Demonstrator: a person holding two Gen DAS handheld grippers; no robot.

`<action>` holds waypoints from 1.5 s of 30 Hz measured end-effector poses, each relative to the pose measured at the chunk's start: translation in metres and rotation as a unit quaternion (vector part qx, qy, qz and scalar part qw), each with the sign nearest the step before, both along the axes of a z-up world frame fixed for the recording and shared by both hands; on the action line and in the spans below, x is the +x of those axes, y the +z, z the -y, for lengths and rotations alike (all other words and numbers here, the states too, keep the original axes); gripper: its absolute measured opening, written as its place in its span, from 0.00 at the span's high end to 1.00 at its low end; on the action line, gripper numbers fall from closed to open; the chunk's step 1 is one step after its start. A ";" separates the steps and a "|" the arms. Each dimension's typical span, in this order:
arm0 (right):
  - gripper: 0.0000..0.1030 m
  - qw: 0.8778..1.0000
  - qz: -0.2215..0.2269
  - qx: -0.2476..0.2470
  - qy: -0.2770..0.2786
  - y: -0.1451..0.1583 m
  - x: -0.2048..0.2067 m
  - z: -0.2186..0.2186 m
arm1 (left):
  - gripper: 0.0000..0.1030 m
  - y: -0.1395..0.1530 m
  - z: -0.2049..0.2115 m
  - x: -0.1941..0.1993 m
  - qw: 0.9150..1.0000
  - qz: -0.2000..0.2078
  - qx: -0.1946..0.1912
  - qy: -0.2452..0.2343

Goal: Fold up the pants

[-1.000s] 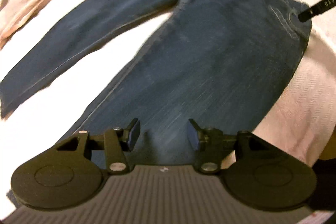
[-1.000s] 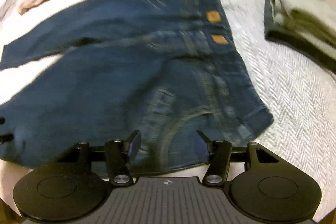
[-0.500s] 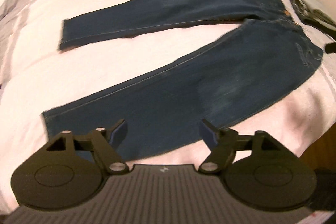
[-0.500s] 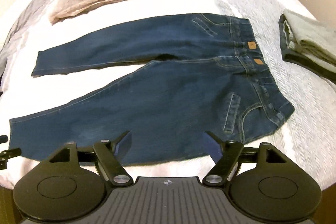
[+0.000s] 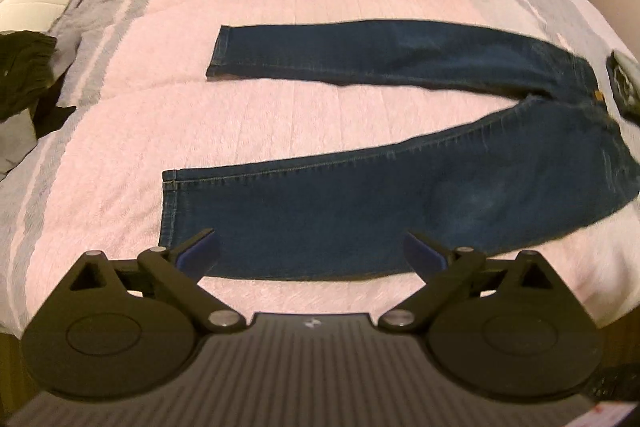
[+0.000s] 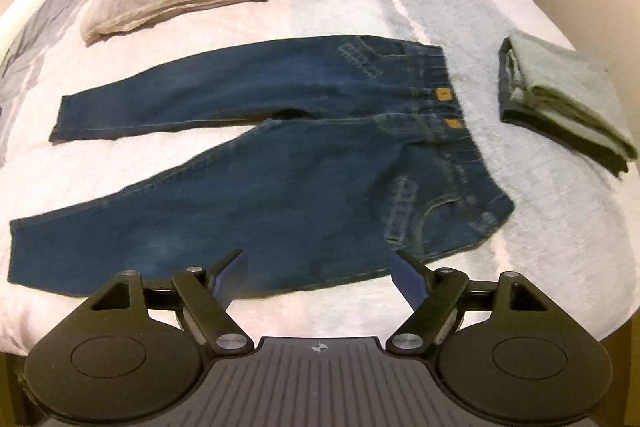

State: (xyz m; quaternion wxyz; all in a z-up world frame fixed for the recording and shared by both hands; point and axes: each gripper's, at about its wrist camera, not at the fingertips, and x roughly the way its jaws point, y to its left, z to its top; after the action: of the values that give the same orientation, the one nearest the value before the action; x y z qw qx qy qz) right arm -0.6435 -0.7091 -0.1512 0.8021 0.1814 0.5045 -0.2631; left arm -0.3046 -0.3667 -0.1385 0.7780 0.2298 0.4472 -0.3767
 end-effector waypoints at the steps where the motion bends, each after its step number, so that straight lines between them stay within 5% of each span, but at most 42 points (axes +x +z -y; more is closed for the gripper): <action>1: 0.26 1.000 0.002 0.002 0.005 0.003 -0.003 0.005 | 0.06 0.003 0.004 -0.006 1.000 -0.001 -0.004 0.003; 11: 0.25 1.000 0.029 0.006 0.002 0.016 -0.056 0.047 | 0.01 0.025 0.021 -0.069 0.998 0.006 -0.033 0.054; 21: 0.25 0.999 0.021 0.025 0.022 0.010 -0.086 0.052 | 0.01 0.022 0.023 -0.117 0.999 -0.001 0.006 0.041; 45: 0.24 0.999 0.013 0.028 0.044 0.005 -0.066 0.036 | 0.01 0.017 0.021 -0.108 0.999 -0.007 0.024 0.037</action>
State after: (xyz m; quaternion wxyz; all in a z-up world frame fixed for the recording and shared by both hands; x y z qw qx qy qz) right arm -0.7094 -0.7454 -0.1463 0.8137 0.1850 0.5089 -0.2114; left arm -0.4131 -0.3877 -0.1212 0.7825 0.2296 0.4694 -0.3386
